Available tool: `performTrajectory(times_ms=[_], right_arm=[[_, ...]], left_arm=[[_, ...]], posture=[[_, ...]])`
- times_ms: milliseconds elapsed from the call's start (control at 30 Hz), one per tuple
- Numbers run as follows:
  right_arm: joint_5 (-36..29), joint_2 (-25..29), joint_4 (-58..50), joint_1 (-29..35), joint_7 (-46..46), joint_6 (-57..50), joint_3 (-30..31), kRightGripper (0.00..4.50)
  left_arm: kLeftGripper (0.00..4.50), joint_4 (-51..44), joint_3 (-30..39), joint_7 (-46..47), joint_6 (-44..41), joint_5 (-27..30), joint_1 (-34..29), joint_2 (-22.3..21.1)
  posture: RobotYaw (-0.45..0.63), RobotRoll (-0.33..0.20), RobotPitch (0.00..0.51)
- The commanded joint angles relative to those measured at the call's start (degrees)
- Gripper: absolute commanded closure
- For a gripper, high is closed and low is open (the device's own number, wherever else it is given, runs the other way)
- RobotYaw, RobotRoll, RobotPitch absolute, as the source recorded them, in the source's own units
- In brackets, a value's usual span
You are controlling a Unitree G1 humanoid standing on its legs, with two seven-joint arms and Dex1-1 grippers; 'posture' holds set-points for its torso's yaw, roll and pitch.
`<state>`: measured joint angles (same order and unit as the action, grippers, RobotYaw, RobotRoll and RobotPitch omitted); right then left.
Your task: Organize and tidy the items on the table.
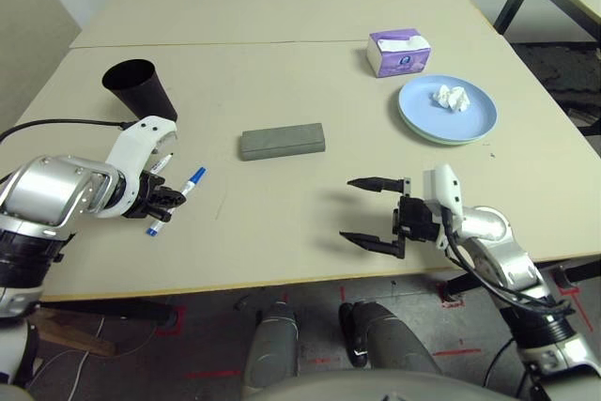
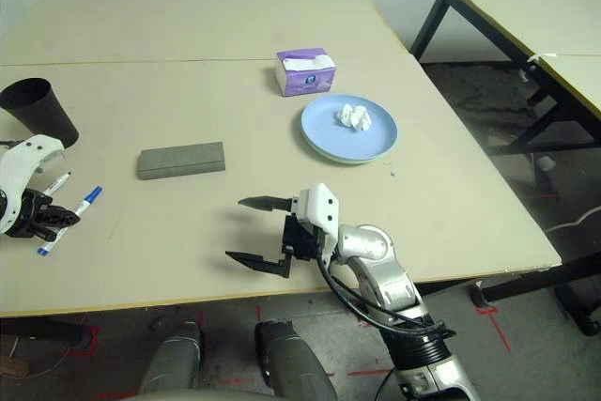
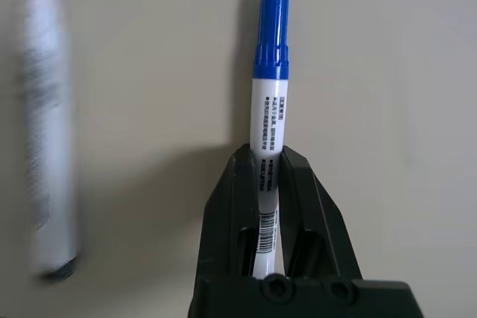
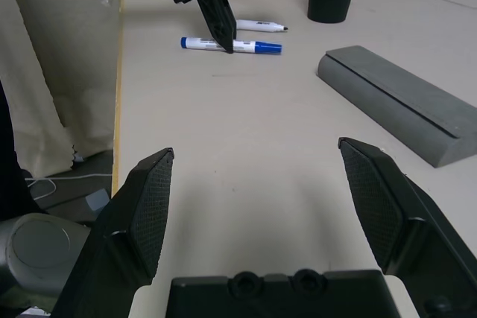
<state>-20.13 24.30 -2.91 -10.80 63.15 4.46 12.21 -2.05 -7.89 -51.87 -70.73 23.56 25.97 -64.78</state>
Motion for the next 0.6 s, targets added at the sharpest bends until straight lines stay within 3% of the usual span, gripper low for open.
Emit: performTrajectory(times_ms=[33, 233, 600], right_arm=[[0.0, 0.3, 0.9, -0.3, 0.4, -0.3, -0.3, 0.0], [-3.8, -3.1, 0.0, -1.6, -6.3, -6.0, -4.3, 0.0], [-0.2, -5.1, 5.1, -3.0, -13.5, -3.7, -7.7, 0.0]], left_arm=[[4.24, 0.1, 0.3, -6.7, 5.4, 1.2, 1.2, -3.0], [4.24, 0.7, 12.1, -9.8, 8.9, 6.0, 1.6, -2.7], [4.24, -3.8, 37.5, 1.6, 18.9, 9.4, -4.1, 8.0]], posture=[[-0.02, 0.0, 0.161], [0.0, 0.0, 0.158], [0.05, 0.0, 0.156]])
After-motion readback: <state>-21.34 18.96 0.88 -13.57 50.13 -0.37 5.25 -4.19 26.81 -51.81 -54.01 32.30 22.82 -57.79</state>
